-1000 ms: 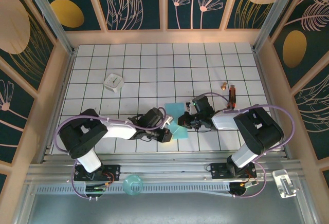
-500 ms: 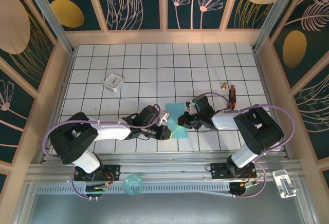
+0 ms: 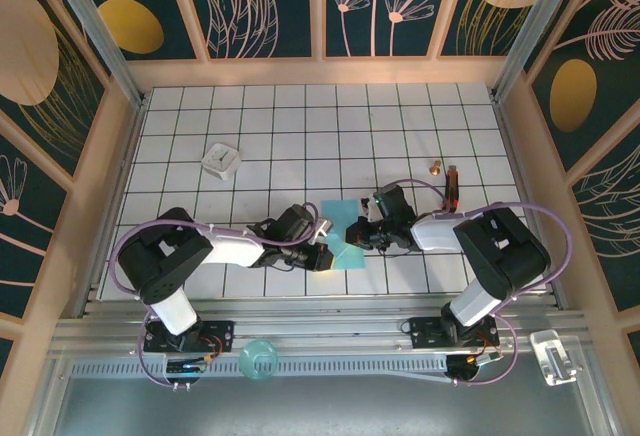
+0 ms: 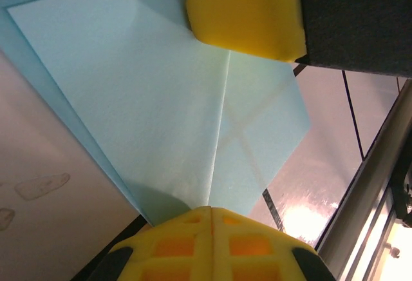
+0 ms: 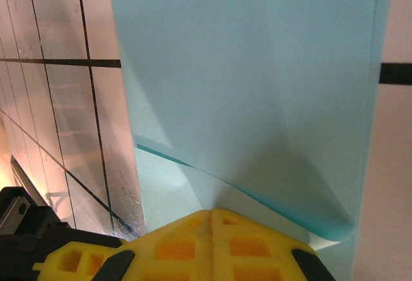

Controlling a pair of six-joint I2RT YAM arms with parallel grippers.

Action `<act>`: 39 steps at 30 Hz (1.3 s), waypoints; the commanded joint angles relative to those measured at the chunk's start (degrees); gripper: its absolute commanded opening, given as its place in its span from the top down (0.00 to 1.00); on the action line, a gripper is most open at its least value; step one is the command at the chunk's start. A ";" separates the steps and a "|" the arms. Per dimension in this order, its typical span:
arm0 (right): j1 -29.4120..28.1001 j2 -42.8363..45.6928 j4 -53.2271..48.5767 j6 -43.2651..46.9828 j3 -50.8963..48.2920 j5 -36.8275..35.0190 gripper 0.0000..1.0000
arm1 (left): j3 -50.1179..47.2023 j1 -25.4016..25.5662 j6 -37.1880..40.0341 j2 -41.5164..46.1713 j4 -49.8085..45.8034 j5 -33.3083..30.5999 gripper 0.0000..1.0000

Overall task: Fold a paper plane with a square sheet of paper (pick it up from the middle)
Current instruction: Fold the triangle a second time at the center of the table.

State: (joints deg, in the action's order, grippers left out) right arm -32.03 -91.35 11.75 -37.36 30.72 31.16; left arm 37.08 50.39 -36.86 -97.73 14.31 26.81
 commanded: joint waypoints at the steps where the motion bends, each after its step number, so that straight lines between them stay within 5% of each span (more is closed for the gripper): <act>1: -0.13 -1.87 -5.10 1.70 0.33 -4.56 1.00 | -0.08 -0.14 3.05 -2.37 -3.40 -1.88 1.00; 15: -6.49 6.83 4.56 -7.76 -4.30 -1.00 0.99 | -2.59 -0.11 4.51 -2.86 -7.01 -3.17 1.00; 39: -10.26 1.81 7.92 -11.53 -4.67 -2.80 1.00 | -2.54 -0.09 5.88 -4.55 -8.21 -2.99 1.00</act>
State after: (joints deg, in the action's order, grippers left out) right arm -41.63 -87.85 19.94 -48.82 24.25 29.85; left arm 36.97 50.28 -33.36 -98.02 14.13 27.31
